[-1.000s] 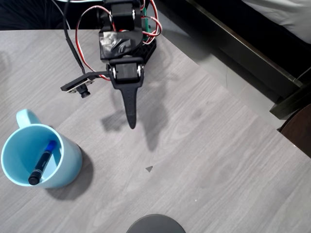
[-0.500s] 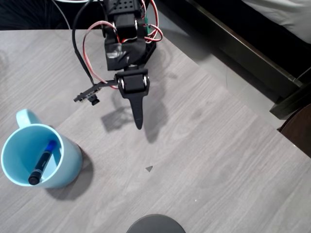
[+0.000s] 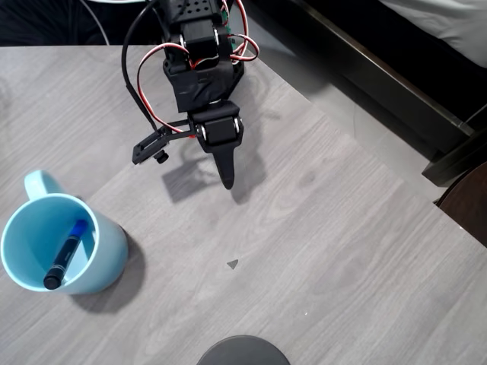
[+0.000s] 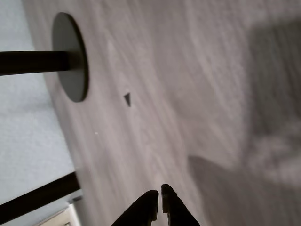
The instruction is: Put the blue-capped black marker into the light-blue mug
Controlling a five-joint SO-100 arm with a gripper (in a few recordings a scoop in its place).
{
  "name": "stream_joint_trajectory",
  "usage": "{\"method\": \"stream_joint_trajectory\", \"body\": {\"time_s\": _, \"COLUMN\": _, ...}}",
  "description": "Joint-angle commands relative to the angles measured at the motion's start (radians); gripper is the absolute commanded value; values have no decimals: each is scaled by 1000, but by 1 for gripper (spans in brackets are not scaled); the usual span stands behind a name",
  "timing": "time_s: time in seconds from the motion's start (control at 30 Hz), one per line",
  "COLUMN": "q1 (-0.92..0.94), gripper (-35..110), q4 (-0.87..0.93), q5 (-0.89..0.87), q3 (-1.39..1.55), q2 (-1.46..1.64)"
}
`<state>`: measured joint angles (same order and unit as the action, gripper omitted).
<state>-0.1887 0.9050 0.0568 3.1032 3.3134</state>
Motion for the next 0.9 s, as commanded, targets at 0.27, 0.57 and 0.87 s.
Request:
{"method": "stream_joint_trajectory", "body": {"time_s": 0.27, "q1": 84, "gripper": 0, "q4": 256, "q5": -51, "q3": 9, "q2": 25}}
{"method": "stream_joint_trajectory", "body": {"time_s": 0.57, "q1": 147, "gripper": 0, "q4": 318, "q5": -63, "q3": 11, "q2": 25}}
{"method": "stream_joint_trajectory", "body": {"time_s": 0.87, "q1": 149, "gripper": 0, "q4": 318, "q5": -63, "q3": 11, "q2": 25}}
